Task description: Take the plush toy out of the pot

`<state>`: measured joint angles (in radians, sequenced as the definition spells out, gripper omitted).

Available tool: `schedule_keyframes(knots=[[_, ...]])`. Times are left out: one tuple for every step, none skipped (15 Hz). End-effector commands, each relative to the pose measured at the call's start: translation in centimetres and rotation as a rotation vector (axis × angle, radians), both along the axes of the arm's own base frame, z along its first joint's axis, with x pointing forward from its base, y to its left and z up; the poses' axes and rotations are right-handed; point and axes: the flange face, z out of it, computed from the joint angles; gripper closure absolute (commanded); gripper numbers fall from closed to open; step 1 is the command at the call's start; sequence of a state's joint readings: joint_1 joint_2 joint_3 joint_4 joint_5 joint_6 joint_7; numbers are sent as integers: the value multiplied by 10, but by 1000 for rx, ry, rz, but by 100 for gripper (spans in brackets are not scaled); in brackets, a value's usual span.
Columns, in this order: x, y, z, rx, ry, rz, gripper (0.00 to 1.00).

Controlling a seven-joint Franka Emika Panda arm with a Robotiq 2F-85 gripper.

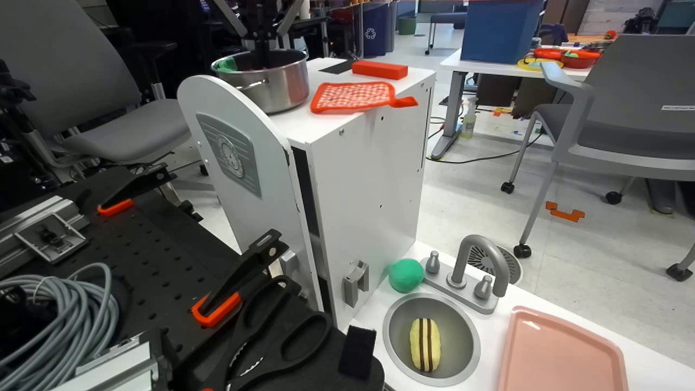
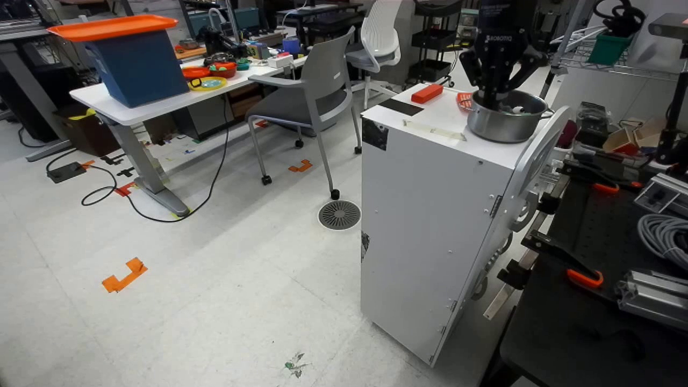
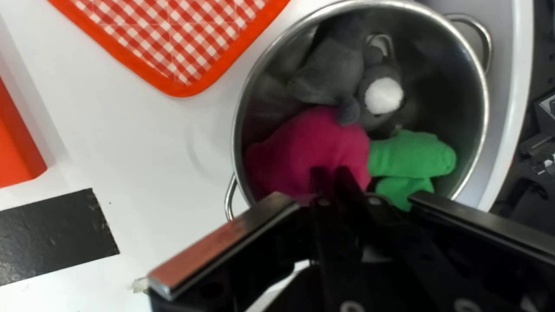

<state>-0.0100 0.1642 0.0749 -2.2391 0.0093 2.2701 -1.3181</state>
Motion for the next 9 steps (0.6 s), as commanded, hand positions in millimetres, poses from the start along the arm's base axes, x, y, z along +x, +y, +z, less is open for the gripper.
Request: schedule_keyframes(knots=[[3,-3,2,5,0,10,100],[3,-3,2,5,0,9,100],[3,-3,3,6,-2,8,100],[3,-3,3,6,-2,8,100],[3,-4,4,7,-4,7,100],[3,-4,5,7,-5,7,100],[4,-4,5,8,-8,6,100],[4,-4,6,9,-10,5,100],[3,-3,8,11,-13,6,100]])
